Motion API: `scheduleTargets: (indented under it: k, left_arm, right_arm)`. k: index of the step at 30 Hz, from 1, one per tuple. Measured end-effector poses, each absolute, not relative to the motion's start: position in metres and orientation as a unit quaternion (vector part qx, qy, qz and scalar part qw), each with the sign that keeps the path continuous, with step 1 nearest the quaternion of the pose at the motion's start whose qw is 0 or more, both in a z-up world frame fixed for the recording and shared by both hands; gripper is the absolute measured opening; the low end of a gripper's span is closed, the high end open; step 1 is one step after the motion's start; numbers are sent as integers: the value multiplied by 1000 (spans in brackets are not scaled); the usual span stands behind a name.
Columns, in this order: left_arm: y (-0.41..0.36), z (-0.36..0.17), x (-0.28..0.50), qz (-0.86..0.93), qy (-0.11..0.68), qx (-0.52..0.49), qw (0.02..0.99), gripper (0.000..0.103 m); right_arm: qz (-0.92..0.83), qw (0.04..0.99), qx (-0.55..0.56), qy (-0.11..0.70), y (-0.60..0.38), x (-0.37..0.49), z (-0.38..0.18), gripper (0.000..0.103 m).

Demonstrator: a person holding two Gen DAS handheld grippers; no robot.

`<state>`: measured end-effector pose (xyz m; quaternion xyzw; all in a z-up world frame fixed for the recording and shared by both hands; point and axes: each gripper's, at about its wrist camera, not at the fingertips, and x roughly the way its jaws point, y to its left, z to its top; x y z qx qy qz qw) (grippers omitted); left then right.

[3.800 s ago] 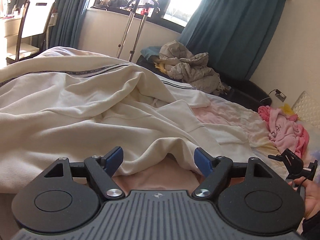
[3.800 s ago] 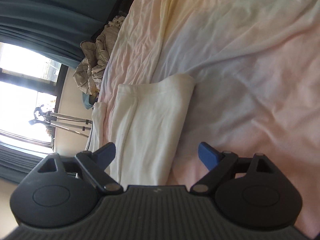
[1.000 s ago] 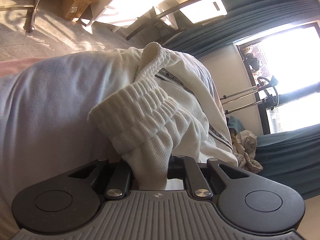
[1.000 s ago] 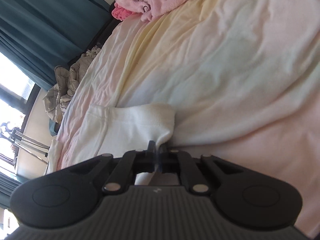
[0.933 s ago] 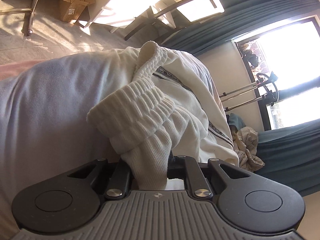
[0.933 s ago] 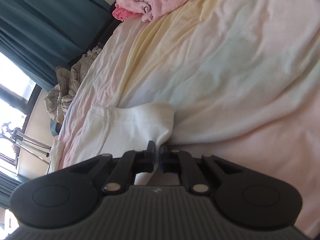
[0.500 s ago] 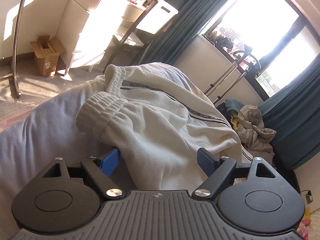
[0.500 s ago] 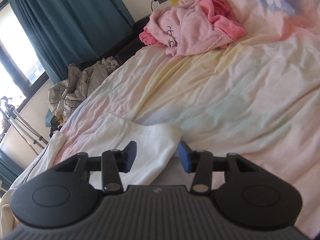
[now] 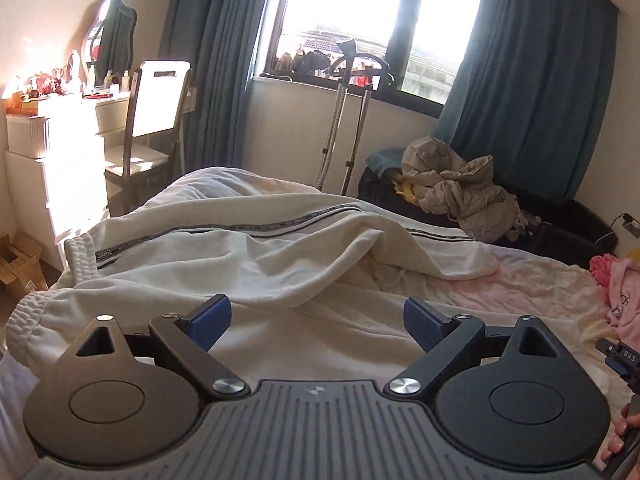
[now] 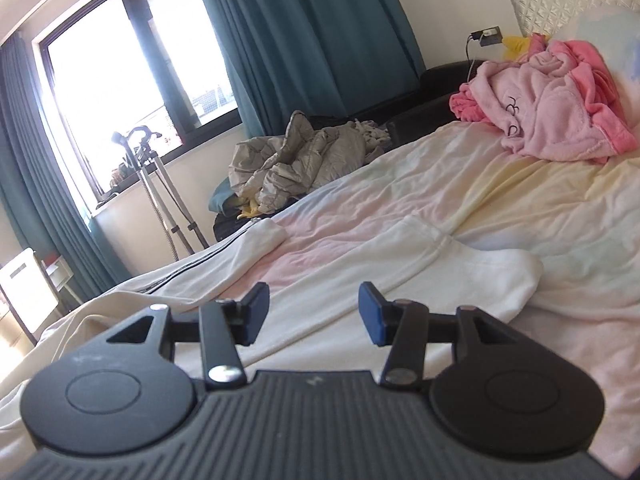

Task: Fold clothes

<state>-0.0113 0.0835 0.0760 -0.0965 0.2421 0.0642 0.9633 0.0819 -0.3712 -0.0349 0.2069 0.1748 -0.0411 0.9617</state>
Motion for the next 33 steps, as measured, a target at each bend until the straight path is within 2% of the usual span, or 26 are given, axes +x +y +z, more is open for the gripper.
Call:
scheduleTargets:
  k: [5,8,15,26,33]
  left_arm:
    - [44,59,28,20,236,-25,971,97]
    - [32,40,39,31,200,-28,979,98]
    - [31,2,56,31,228,-20,973,98]
    - [49,-30,78,45,244,-5,969,98]
    - [68,-49,104,42,273,-51,960,98]
  right_arm:
    - [32,968,184,168,-344,84,-33,50]
    - [61,964,194,169,-336,89,-37,50]
    - [90,949,226,201,-313,125,-58,51]
    - [86,928,233,278,-272,289,-90,55]
    - [39,906,312,282,-277,399,-123,58]
